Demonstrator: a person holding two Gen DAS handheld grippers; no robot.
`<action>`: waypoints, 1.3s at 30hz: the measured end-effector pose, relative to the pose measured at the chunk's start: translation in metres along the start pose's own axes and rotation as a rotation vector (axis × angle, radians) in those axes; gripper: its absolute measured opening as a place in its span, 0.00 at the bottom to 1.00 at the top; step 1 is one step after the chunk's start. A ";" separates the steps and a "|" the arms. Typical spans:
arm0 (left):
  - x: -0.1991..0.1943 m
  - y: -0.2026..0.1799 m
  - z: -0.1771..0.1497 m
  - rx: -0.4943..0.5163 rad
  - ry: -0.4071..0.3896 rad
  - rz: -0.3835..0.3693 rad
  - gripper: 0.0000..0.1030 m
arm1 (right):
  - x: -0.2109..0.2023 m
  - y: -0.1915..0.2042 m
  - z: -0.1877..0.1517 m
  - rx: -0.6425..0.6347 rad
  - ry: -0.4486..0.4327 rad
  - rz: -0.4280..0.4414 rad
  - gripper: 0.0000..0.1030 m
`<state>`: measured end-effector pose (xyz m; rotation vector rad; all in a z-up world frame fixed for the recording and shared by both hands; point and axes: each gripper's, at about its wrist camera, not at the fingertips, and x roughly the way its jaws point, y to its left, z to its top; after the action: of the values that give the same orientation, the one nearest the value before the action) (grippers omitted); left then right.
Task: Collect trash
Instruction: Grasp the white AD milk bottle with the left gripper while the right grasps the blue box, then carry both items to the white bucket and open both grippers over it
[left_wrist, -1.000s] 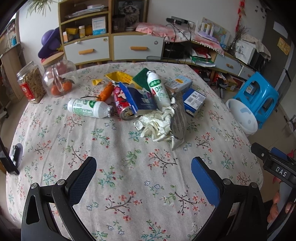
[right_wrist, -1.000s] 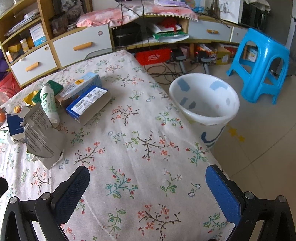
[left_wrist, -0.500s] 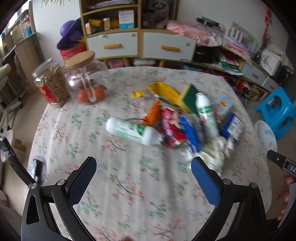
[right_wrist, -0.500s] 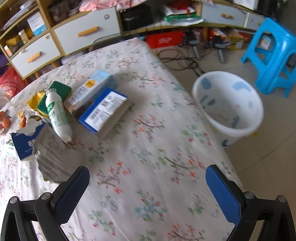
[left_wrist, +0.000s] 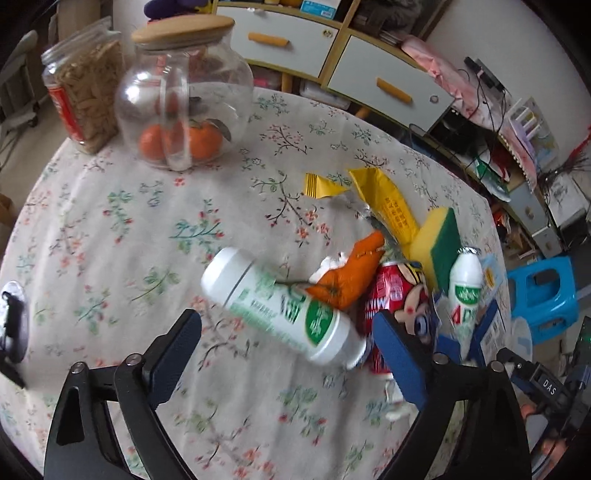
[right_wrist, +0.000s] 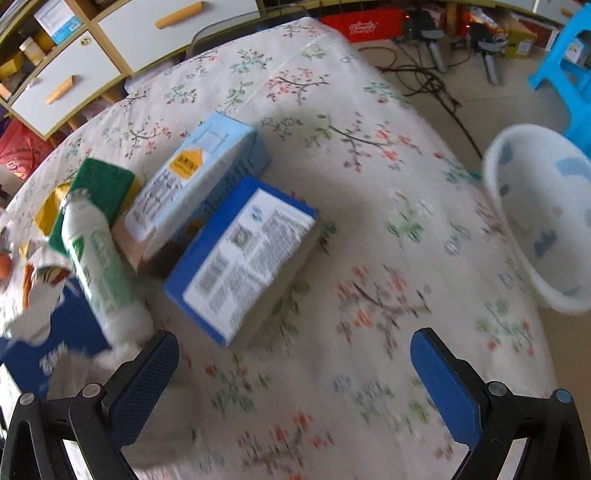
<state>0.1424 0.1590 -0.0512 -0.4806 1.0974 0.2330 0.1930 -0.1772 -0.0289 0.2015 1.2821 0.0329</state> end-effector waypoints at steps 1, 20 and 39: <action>0.006 -0.003 0.002 -0.003 0.009 -0.003 0.85 | 0.005 0.002 0.003 0.000 0.008 0.004 1.00; 0.033 -0.008 0.004 -0.011 0.089 -0.063 0.49 | 0.048 0.031 0.021 -0.031 0.026 -0.030 0.91; -0.031 -0.028 -0.020 0.082 -0.022 -0.195 0.41 | -0.019 -0.036 0.011 0.040 -0.060 0.082 0.63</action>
<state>0.1246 0.1263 -0.0239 -0.5069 1.0268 0.0218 0.1948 -0.2170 -0.0141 0.2875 1.2147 0.0707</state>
